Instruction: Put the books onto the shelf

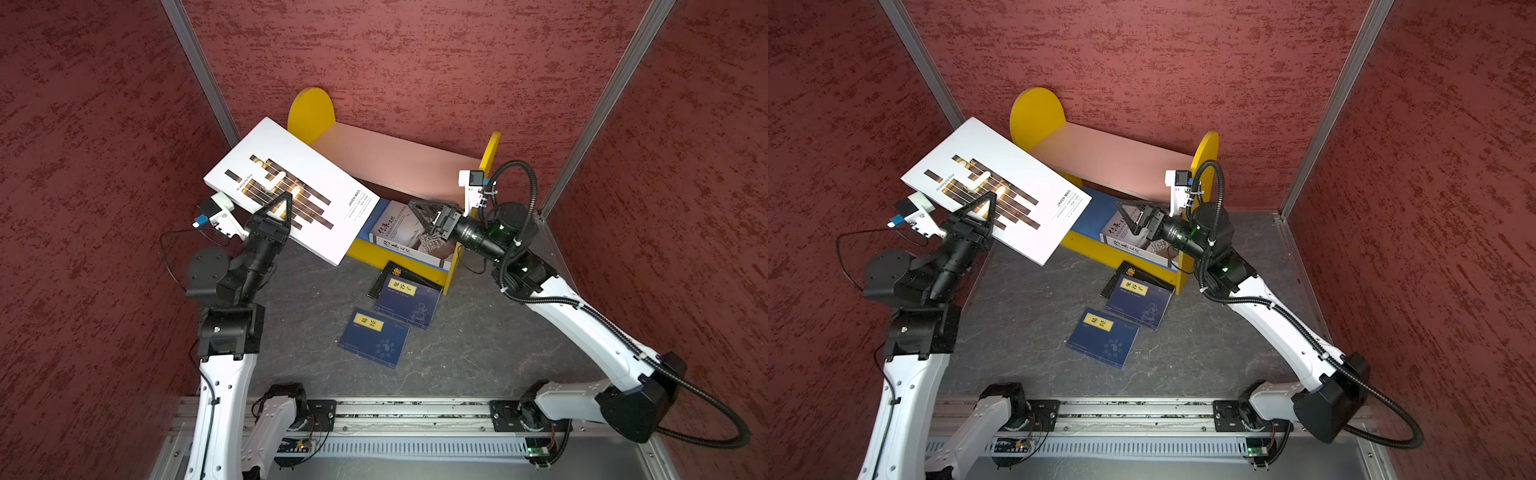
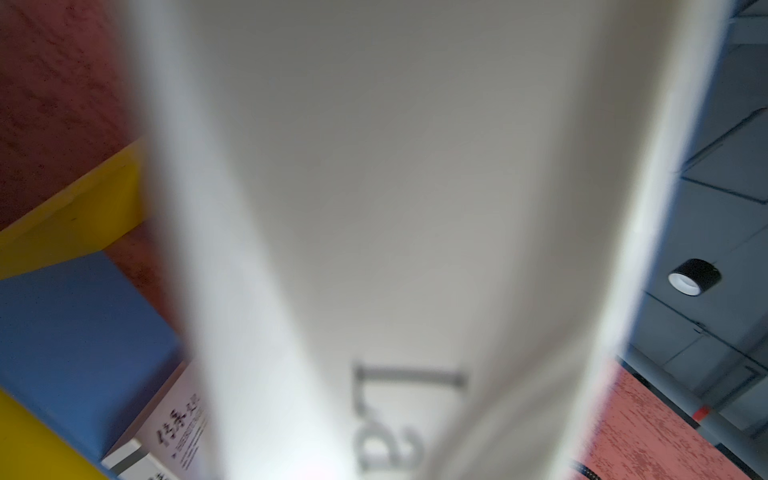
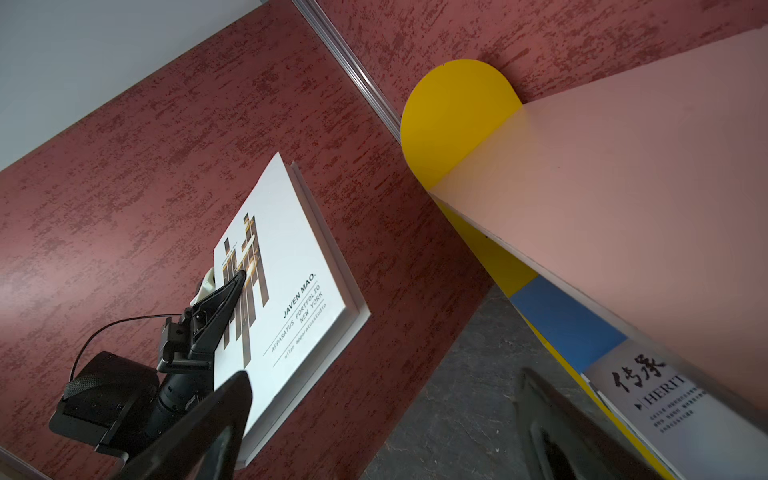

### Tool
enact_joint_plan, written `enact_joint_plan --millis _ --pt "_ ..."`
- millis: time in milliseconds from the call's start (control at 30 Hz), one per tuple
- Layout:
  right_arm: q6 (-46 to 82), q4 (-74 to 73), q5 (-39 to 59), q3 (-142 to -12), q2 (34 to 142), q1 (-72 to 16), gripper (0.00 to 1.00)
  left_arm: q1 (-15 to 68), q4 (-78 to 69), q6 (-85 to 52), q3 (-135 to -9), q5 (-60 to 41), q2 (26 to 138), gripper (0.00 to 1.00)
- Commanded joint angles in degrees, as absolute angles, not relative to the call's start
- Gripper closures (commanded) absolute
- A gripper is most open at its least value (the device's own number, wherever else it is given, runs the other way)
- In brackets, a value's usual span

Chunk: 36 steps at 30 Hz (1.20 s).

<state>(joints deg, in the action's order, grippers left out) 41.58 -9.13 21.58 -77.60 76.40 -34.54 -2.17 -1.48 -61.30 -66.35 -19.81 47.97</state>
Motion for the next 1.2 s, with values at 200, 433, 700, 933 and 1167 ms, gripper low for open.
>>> enact_joint_plan --millis 200,433,700,933,1167 --pt "46.50 -16.46 28.50 -85.89 82.41 -34.21 0.01 7.79 -20.02 -57.96 -70.17 -11.19 57.33 0.79" --pt "50.47 -23.87 32.54 -87.86 86.70 -34.28 0.01 10.68 -26.03 -60.00 -74.92 -8.04 65.10 0.79" --pt "52.25 -23.75 33.30 -91.01 90.31 -34.52 0.01 13.15 -30.08 -62.23 -77.59 -6.59 69.83 0.79" --pt "53.35 -26.19 35.54 -94.97 94.02 -35.26 0.02 14.92 -32.19 -64.58 -77.76 -5.92 72.70 0.79" --pt "53.26 -26.24 35.90 -96.47 95.43 -35.34 0.17 16.65 -33.70 -65.89 -77.72 -5.05 74.70 0.75"
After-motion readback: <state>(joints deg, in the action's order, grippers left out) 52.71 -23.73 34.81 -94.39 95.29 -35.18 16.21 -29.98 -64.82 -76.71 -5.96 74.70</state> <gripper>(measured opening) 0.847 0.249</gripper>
